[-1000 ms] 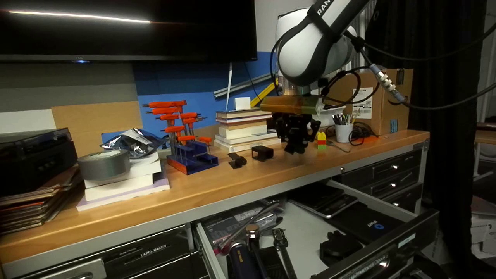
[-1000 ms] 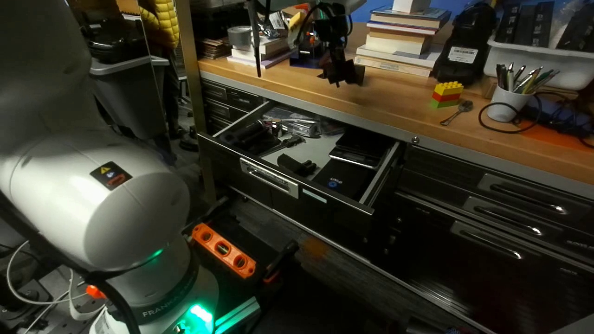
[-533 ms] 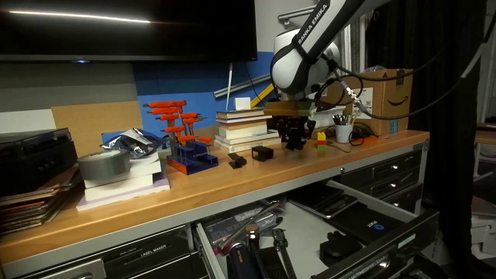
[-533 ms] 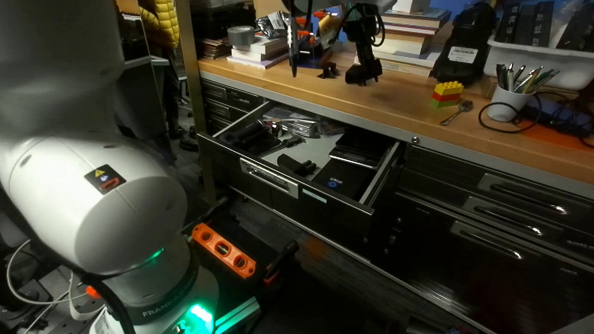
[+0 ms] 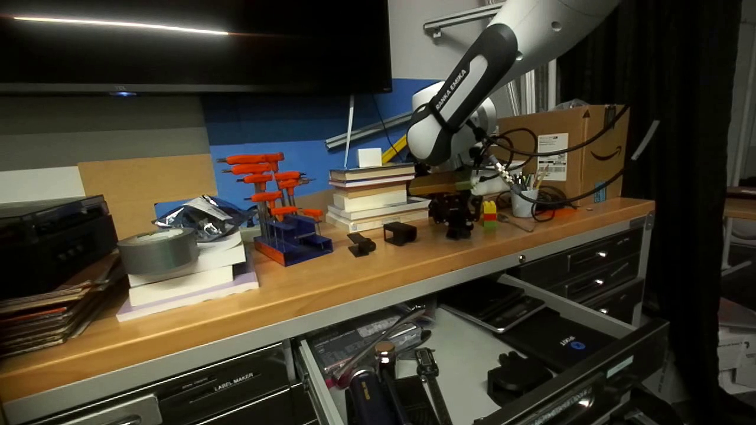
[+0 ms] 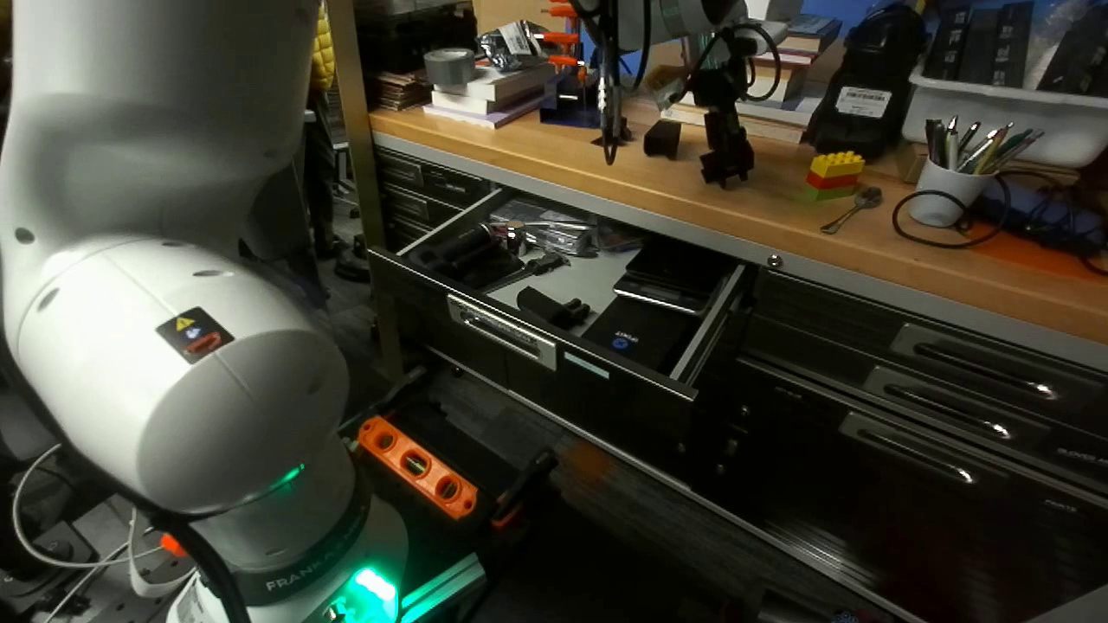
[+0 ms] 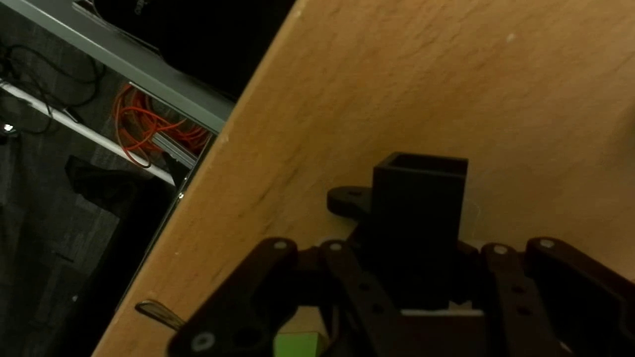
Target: Open the top middle drawer then remove three black objects from the drawer
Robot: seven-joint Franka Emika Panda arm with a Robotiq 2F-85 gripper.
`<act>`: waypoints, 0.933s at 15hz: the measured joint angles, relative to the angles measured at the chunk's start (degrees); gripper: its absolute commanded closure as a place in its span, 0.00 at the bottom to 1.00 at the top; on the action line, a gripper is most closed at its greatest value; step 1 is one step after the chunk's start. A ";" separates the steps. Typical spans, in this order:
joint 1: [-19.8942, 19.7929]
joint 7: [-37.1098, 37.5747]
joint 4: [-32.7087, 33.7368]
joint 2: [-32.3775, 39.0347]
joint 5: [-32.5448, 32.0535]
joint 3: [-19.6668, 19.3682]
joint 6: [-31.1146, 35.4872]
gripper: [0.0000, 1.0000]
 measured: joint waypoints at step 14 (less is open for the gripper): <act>0.07 -4.50 9.89 4.80 1.76 -0.30 -7.48 0.00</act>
